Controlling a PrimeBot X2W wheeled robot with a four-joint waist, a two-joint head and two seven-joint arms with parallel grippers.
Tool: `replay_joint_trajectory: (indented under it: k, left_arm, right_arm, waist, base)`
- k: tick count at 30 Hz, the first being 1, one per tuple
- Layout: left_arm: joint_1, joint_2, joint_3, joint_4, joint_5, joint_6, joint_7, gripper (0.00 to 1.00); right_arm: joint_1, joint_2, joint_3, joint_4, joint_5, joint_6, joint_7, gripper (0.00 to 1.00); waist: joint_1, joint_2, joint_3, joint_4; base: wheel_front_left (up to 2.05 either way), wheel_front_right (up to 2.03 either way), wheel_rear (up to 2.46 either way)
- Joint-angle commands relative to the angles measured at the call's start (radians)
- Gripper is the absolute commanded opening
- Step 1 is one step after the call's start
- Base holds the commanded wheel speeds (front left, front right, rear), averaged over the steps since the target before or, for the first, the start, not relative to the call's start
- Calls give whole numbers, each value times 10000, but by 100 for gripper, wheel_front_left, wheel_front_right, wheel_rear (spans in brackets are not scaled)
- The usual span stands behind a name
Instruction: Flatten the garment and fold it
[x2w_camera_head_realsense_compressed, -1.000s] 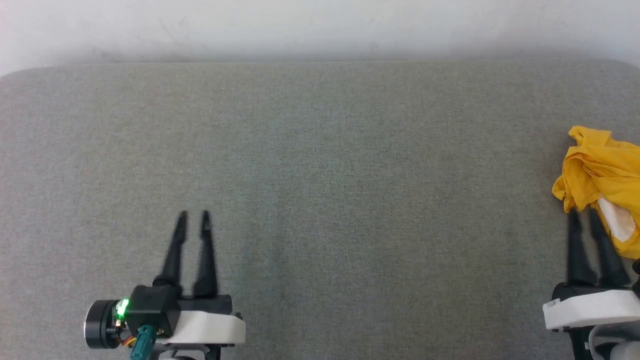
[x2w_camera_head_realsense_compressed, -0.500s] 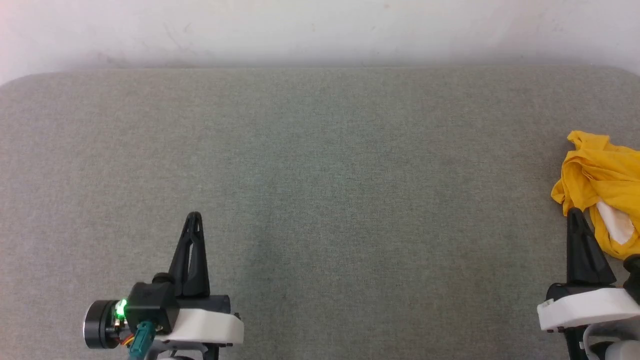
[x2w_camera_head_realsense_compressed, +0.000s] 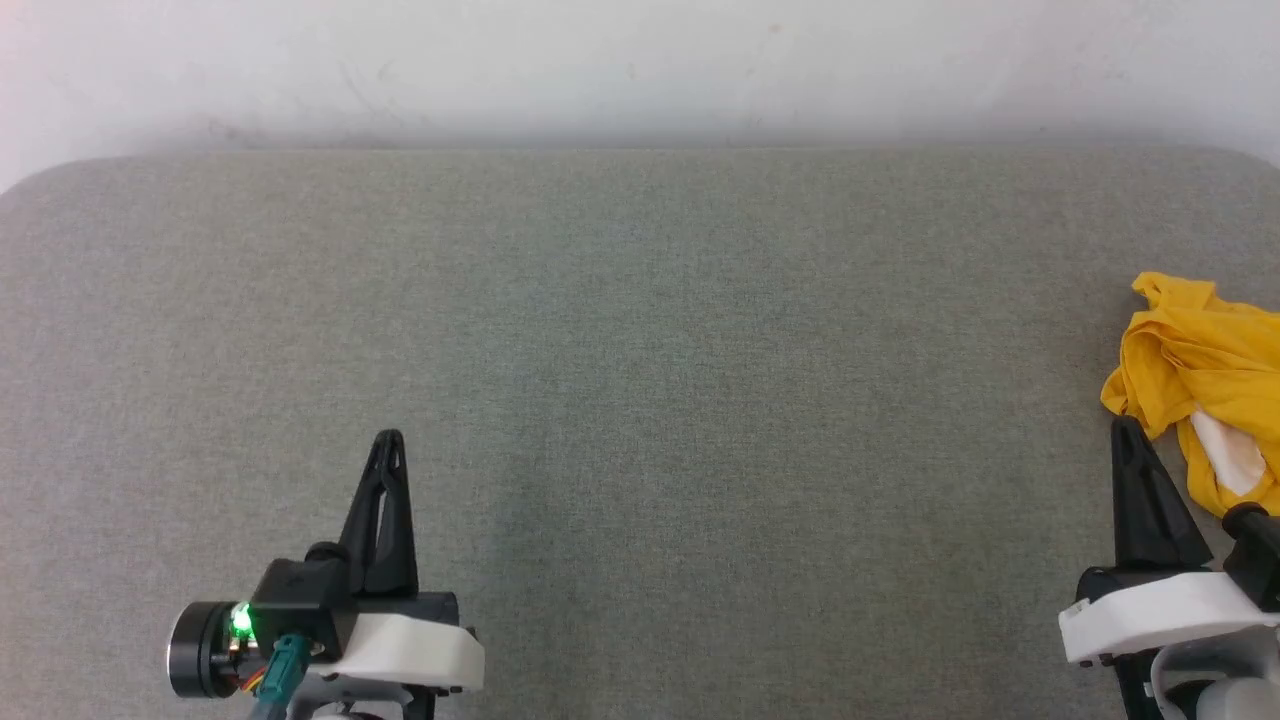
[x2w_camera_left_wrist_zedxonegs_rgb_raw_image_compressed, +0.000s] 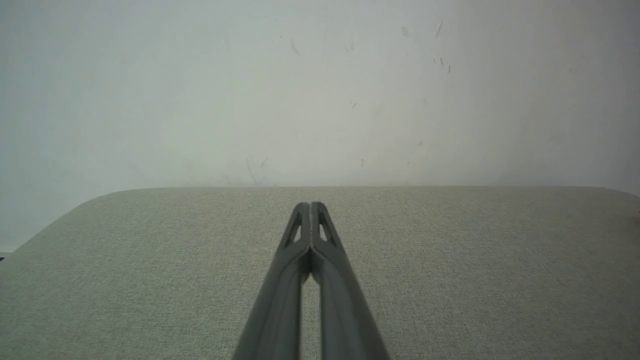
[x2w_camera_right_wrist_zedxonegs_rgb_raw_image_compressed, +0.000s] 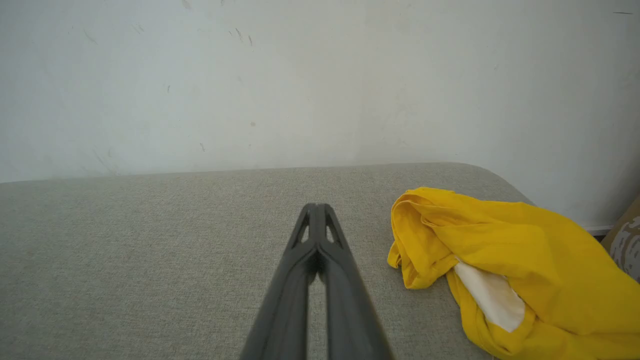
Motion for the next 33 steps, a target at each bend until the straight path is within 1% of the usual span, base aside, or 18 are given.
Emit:
replay_joint_trajectory:
  k: [1,33]
  left_arm:
    - [-88,-61,85,50,149,-79,66,0]
    - [-187,-243,503,334,415,-554,719,0]
  right_arm:
    - [-1,12,45,-71,-90,-3,57,0]
    - [-3,25,566,-265,-481,-6,688,0]
  waist:
    - [0,0,-28,9]
    - [0,0,-486,123]
  base:
    - [0,0,0]
    - [0,0,0]
